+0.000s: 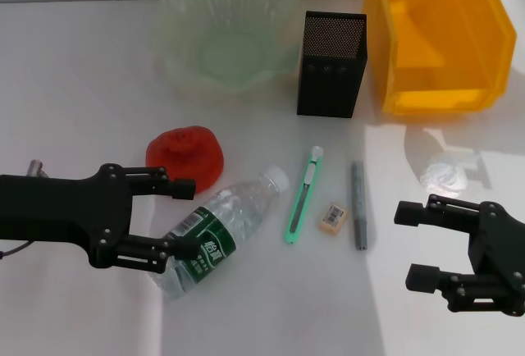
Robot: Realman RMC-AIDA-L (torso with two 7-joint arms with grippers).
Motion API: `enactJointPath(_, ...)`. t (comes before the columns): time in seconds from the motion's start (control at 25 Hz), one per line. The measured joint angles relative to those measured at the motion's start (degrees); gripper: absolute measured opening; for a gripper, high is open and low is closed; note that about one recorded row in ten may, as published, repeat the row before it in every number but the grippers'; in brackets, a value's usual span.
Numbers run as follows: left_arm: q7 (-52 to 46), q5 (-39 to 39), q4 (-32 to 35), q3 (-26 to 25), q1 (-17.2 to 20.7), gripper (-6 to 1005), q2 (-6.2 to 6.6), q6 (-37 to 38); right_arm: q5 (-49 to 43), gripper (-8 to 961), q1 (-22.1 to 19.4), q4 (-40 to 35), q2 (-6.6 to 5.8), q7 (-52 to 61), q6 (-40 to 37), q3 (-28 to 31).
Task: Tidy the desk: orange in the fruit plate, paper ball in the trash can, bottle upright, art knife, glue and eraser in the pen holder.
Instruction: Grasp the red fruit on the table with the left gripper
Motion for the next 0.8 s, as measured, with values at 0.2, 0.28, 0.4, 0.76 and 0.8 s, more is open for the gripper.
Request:
enactJointPath(0.2,0.0,0.0,0.1,-0.3,0.0,834,0.33,-0.5,0.1,804,-0.1,0.0,0.14,0.0,0.1,0.0)
enactJointPath(0.28,0.0,0.0,0.1,-0.7,0.1,834,0.52,-0.7,0.1,804,-0.1,0.0,0.17,0.0,0.1,0.1)
enactJointPath(0.4,0.0,0.0,0.1,-1.0,0.1,833,0.68,-1.6,0.1,804,-0.1,0.0,0.19,0.0,0.2,0.1)
enactJointPath(0.76,-0.7,0.0,-0.4,-2.5,0.1,832,0.01,-14.1,0.2,804,-0.2,0.3,0.45,-0.3,1.4,0.1)
enactJointPath(0.8,-0.7,0.0,-0.4,-2.5,0.1,832,0.01,-14.1,0.2,804,-0.2,0.4,0.46,-0.3,1.5,0.1)
